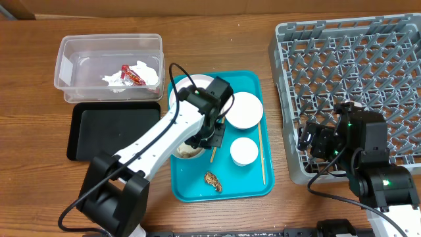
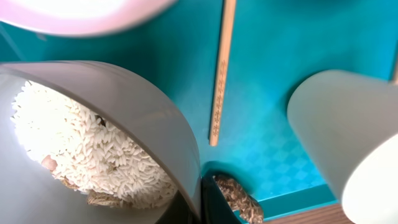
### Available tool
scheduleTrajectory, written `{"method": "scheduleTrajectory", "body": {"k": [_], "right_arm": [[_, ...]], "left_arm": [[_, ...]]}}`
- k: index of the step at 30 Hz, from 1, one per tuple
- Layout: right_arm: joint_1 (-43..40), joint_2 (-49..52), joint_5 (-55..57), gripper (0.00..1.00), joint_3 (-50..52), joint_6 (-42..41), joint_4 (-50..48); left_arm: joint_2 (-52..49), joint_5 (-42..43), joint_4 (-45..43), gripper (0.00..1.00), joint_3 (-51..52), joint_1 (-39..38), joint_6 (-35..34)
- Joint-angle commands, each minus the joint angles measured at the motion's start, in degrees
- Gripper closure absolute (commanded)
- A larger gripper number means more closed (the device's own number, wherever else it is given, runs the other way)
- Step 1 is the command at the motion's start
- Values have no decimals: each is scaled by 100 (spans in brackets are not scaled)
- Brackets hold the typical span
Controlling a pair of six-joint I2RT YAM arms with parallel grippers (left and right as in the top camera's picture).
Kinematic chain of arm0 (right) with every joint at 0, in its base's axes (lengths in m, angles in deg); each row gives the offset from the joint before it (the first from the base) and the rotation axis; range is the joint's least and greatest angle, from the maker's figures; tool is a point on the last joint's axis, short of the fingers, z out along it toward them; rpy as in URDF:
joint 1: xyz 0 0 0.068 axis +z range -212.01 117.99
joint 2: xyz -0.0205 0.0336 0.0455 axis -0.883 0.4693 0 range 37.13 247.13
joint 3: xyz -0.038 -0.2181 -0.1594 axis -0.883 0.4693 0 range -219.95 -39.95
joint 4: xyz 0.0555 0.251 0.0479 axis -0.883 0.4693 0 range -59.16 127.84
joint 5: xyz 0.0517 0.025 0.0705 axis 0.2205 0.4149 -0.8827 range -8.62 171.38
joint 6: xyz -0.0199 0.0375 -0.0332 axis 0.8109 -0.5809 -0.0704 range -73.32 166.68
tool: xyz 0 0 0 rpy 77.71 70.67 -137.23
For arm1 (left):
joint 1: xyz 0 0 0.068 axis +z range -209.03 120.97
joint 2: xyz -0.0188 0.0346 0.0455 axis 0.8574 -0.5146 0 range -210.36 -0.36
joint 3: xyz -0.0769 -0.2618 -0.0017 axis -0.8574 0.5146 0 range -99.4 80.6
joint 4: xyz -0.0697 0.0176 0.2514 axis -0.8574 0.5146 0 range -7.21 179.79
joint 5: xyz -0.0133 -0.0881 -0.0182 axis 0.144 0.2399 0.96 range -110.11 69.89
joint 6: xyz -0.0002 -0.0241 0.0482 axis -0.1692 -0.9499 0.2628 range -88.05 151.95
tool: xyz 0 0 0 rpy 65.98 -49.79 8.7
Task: Sort waste into correct bins and load items into the dishwasher
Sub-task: 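Grasp the rice-filled bowl rim with the left gripper, then tip the bowl over the black tray to pour out the rice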
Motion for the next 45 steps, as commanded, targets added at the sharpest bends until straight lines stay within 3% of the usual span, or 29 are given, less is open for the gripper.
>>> {"method": "scheduleTrajectory", "body": {"k": [1,8,11,22,32,40,45], "right_arm": [[-11,-50,13,0,-166,-4,-2],[-11,-50,13,0,-166,-4,-2],[-11,-50,13,0,-166,-7,-2],[-11,-50,13,0,-166,-7,-4],[-11,-50,13,0,-166,-7,-4],[-11,-50,13,0,-166,-7,-2],[-11,-50,13,0,-166,-7,-2]], "left_arm": [[411,-190,127,96,-310,315,-83],[1069,-136,295,96,-308,1425,-31],[1137,264,238,96,-299,1958,332],[1134,2479,-772,96,616,3724,1685],[1010,5416,-2035,96,1847,5377,2824],[455,7503,-2098,96,2328,6175,4409],[72,8303,-2109,96,2479,6487,4684]]}}
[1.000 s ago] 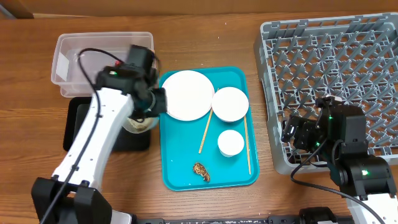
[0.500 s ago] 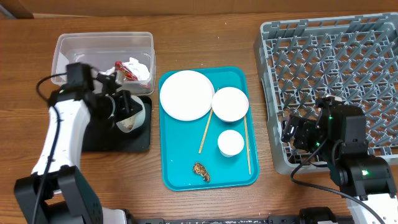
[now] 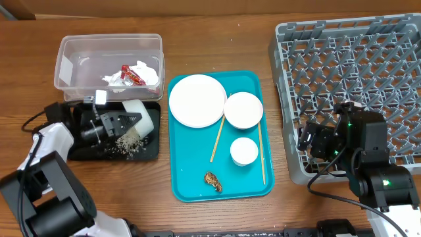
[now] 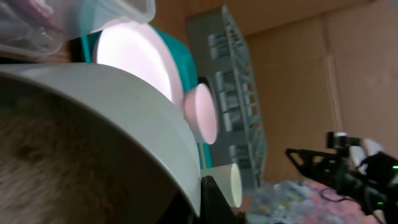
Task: Sort waste into correct bins and load items into the dishwasher
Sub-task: 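Tip the bowl over the black tray to pour out the rice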
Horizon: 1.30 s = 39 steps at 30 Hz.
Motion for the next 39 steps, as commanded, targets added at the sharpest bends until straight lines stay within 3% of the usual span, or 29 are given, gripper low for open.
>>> {"method": "scheduleTrajectory", "body": {"k": [1,8,34,39], "right_arm": [[-11,-50,9,0,-166,-9,-9],[-11,-50,9,0,-166,-9,-9],[-11,-50,9,0,-166,-9,13],[-11,-50,7,0,-166,-9,35]], "left_arm": [[-247,1209,-13,96,96,177,555],[-358,1414,20,96,118,256,179],[-358,1412,20,96,118,254,79],[-358,1049,-44,96,116,254,-116]]}}
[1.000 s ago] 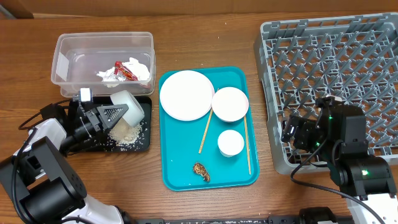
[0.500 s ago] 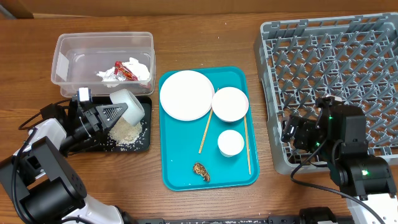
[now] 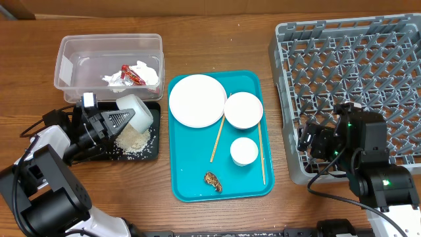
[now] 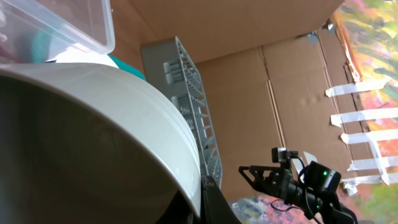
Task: Sort waste into correct bins and load items into the dishwasher
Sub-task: 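Tip the bowl over the black tray to pour out the rice, then return the emptied bowl to the teal tray and release it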
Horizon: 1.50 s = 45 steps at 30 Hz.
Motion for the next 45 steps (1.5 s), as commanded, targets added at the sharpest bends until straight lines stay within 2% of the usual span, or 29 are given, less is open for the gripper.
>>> {"method": "scheduleTrajectory", "body": {"k": [1,2,4,7,14,18,21,26,33,40,43,45], "right_arm": [[-11,-50,11,0,-166,-9,-22],[-11,-50,11,0,-166,-9,-24],[-11,-50,11,0,-166,-9,-22],[-11,-50,11,0,-166,-9,-11],[-11,-50,13,0,-166,-7,-7],[-11,-50,13,0,-166,-9,-2],[-11,-50,13,0,-166,-9,-2],[-11,-50,13,0,-166,-7,-4],[-11,-50,13,0,-166,-9,-4],[-11,-50,13,0,-166,-9,-4],[-11,-50,11,0,-166,-9,-2],[-11,-50,11,0,-166,-9,-2]], "left_arm": [[-66,-286,-59,96,52,13,-369],[-66,-306,-55,96,52,13,-503],[-63,214,101,96,50,13,-446],[35,203,295,96,9,-2,131],[140,203,616,96,9,-42,225],[542,184,929,96,7,-208,514],[1014,-155,984,96,7,-476,457],[1738,-1641,750,96,-57,-1329,-350],[2124,-4118,-44,96,-57,-3193,-1648],[2103,-6767,-426,96,-57,-5259,-2063],[2061,-8105,-516,96,-57,-5925,-2376],[2013,-8625,-599,96,-55,-6240,-2389]]}}
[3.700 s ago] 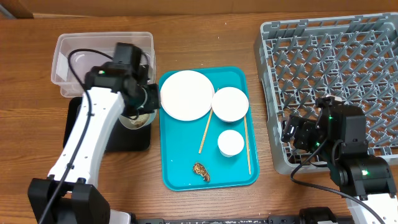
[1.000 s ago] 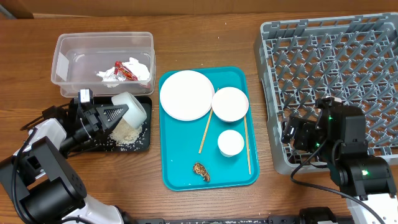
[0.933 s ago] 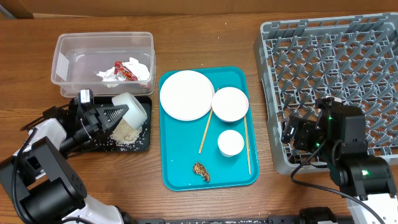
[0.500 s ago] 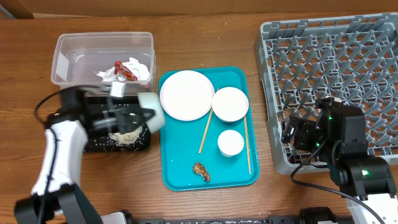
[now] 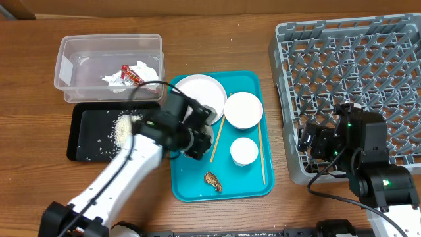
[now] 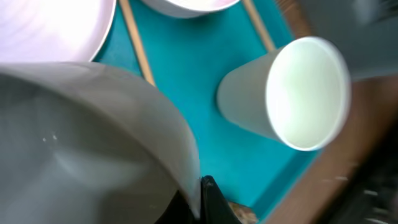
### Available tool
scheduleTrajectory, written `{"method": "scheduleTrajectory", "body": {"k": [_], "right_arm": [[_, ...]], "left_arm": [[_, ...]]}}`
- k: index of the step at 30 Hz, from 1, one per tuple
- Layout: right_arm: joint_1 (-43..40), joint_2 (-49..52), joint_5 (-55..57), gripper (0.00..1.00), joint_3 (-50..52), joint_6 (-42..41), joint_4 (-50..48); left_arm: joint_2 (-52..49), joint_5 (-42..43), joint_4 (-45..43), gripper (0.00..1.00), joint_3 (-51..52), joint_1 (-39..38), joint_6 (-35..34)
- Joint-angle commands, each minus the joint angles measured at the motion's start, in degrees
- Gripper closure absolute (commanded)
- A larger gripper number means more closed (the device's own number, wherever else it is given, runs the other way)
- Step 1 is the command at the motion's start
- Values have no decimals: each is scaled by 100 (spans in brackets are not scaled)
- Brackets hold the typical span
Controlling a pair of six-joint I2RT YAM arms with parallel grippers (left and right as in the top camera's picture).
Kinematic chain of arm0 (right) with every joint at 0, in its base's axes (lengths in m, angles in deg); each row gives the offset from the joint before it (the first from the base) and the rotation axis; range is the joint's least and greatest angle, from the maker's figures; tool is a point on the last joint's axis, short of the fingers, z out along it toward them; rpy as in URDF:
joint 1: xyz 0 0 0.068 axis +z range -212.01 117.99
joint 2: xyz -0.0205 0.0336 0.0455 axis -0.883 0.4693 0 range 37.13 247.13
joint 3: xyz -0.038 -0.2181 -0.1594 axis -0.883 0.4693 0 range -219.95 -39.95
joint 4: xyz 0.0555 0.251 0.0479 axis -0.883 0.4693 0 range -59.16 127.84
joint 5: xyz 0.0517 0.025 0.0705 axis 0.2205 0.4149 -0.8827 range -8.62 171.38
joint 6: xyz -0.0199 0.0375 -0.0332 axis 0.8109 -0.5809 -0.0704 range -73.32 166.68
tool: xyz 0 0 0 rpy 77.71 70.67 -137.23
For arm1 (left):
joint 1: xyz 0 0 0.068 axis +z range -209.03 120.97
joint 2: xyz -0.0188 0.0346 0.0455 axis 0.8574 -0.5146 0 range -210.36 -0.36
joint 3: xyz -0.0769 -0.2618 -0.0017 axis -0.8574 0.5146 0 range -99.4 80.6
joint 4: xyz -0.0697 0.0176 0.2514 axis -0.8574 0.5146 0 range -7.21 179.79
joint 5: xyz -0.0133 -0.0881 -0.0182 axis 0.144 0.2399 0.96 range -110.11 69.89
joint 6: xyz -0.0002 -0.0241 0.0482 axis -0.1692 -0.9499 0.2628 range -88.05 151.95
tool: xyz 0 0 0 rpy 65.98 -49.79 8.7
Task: Sort waste into correct bins and load items into the dishwasher
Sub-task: 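Return the emptied bowl to the teal tray and release it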
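My left gripper (image 6: pixel 200 199) is shut on the rim of a grey bowl (image 6: pixel 93 137), which holds only a few stray rice grains. In the overhead view the left gripper (image 5: pixel 197 137) hangs over the teal tray (image 5: pixel 191 187), next to the white plate (image 5: pixel 197 91). On the tray lie a small white bowl (image 5: pixel 243 108), a white cup (image 5: pixel 243 151), two chopsticks (image 5: pixel 217 138) and a brown food scrap (image 5: pixel 212 181). A pile of rice (image 5: pixel 125 128) sits on the black tray (image 5: pixel 85 141). The right gripper (image 5: pixel 314 141) rests at the dish rack's (image 5: pixel 348 66) left edge.
A clear plastic bin (image 5: pixel 110 66) with crumpled white and red wrappers stands behind the black tray. The grey dish rack fills the right side of the table. Bare wooden table (image 5: pixel 39 191) lies at the front left.
The left gripper with the bowl has moved from over the black tray on the left to over the teal tray. The bowl is level again and empty. The right arm has not moved.
At first my left gripper was shut on the rim of the rice-filled bowl on the teal tray. Then the bowl was tipped over the black tray with rice spilling out, and the pile grew. Now the emptied bowl is back over the teal tray.
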Motion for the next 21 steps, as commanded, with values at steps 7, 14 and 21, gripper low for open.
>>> {"method": "scheduleTrajectory", "body": {"k": [7,14,21], "right_arm": [[-11,-50,11,0,-166,-7,-26],[-11,-50,11,0,-166,-7,-24],[-11,-50,11,0,-166,-7,-26]], "left_arm": [[-501,-2118,-144,96,-52,-645,-337],[-855,-2118,-243,96,-52,-645,-393],[-831,-1980,-186,65,-107,-645,-396]]}}
